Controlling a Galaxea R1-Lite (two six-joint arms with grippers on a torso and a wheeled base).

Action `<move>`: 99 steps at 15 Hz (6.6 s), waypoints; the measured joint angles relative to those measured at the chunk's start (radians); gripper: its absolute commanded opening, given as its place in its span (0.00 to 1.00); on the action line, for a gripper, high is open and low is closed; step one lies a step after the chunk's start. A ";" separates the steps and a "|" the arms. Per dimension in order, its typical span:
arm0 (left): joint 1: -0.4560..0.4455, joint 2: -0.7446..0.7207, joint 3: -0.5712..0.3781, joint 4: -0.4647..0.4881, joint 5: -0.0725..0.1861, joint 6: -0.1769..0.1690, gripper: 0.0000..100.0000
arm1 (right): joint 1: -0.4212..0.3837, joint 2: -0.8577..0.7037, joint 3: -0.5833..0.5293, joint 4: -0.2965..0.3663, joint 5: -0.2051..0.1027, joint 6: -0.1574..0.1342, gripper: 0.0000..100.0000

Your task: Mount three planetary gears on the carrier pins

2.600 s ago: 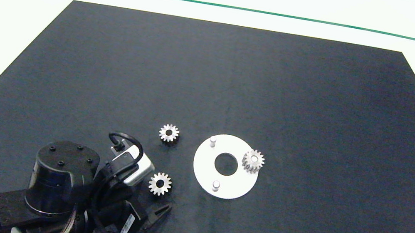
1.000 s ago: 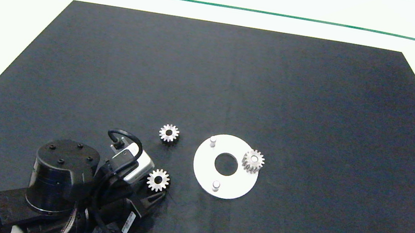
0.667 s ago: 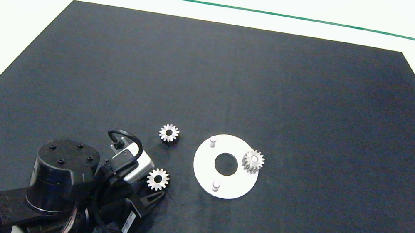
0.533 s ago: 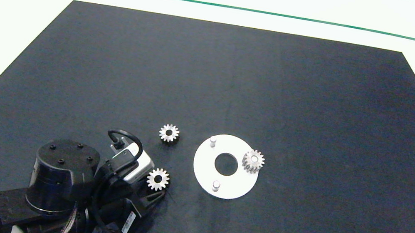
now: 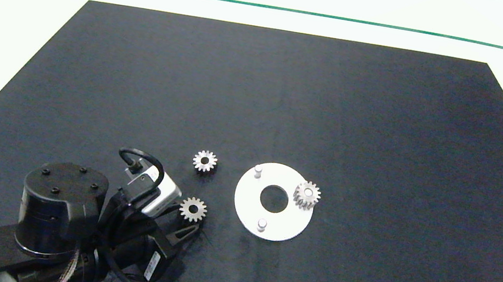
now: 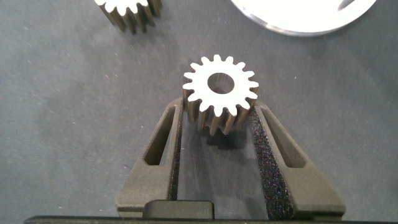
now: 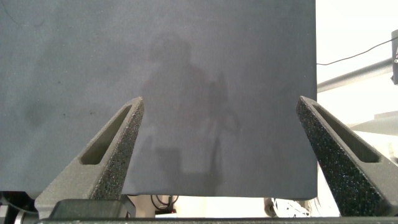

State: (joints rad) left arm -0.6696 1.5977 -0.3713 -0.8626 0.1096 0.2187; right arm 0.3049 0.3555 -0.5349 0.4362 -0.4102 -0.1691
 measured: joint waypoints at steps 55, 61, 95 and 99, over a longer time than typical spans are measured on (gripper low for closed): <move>0.018 0.081 -0.011 -0.075 0.006 -0.007 0.52 | -0.003 0.003 -0.007 0.000 0.000 -0.003 1.00; 0.020 0.080 -0.012 -0.075 0.006 -0.007 0.40 | -0.004 0.003 -0.007 0.000 0.000 -0.003 1.00; -0.223 -0.083 -0.045 0.050 0.177 -0.001 0.10 | -0.005 0.008 -0.010 -0.003 0.007 -0.004 1.00; -0.298 -0.058 -0.133 0.147 0.199 0.001 0.10 | -0.001 0.013 -0.023 -0.005 0.018 -0.004 1.00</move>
State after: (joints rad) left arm -0.9679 1.5394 -0.5045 -0.7157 0.3083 0.2202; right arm 0.3040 0.3683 -0.5579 0.4315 -0.3926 -0.1736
